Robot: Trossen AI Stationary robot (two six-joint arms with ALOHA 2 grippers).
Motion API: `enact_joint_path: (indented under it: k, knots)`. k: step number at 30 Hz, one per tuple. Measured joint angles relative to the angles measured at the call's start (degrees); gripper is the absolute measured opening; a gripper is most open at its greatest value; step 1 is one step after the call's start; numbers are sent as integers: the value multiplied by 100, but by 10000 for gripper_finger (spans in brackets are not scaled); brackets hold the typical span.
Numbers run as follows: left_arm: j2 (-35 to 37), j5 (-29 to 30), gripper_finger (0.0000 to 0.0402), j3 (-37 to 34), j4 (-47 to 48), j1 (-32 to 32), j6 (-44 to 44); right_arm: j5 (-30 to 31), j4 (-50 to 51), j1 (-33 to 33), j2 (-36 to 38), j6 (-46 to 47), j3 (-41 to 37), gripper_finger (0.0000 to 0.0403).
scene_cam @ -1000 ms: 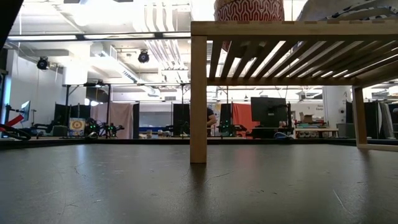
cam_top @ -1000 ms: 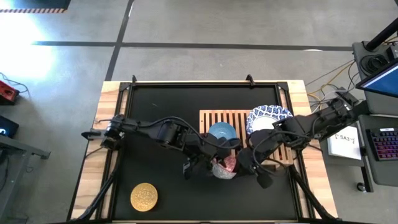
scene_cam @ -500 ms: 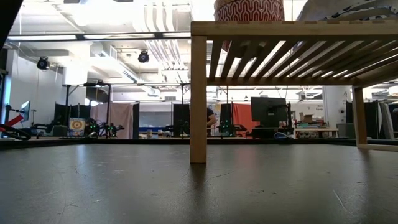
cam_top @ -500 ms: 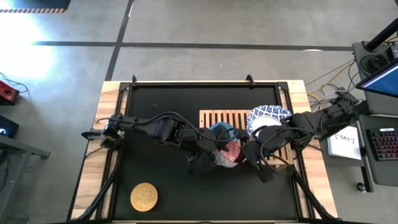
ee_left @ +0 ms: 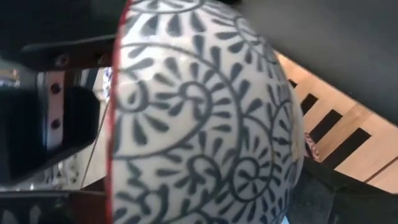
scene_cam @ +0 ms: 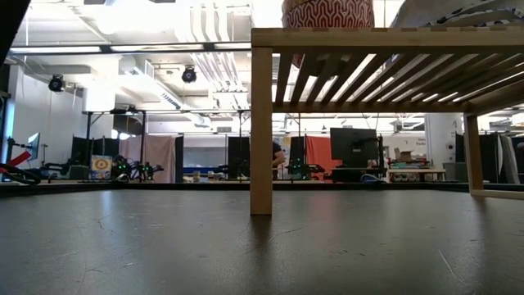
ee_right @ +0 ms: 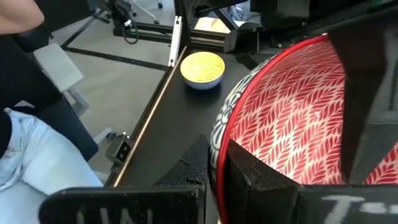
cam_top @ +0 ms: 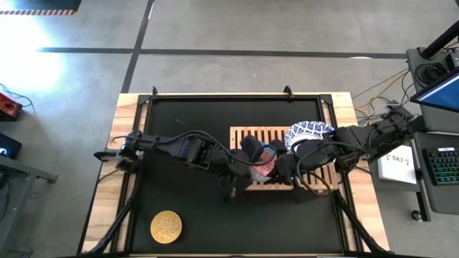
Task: Place and stack bowls onto a shelf
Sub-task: Stack the small gray and orange bowl on top of the small yellow and blue bowl
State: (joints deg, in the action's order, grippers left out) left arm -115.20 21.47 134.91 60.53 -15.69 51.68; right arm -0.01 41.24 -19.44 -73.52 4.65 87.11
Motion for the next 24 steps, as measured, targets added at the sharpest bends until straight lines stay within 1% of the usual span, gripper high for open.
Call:
enact_joint_path:
  k: [2, 7, 10, 15, 24]
  knots:
    - [0, 166, 249, 0, -4, 3, -106, 49, 16, 0, 0, 10, 0, 13]
    - [-19, 1012, 287, 0, -85, 3, -179, 216, 80, 13, 0, 12, -7, 13]
    - [-70, 1352, 305, 0, 2, 1, -186, 215, 110, 22, 2, 17, -11, 13]
    - [-107, 1388, 319, 0, 232, -27, -189, 255, 90, 75, -17, 30, -17, 13]
    - [-24, 1481, 320, 7, 234, -38, -273, 301, 105, 277, -4, 296, -9, 13]
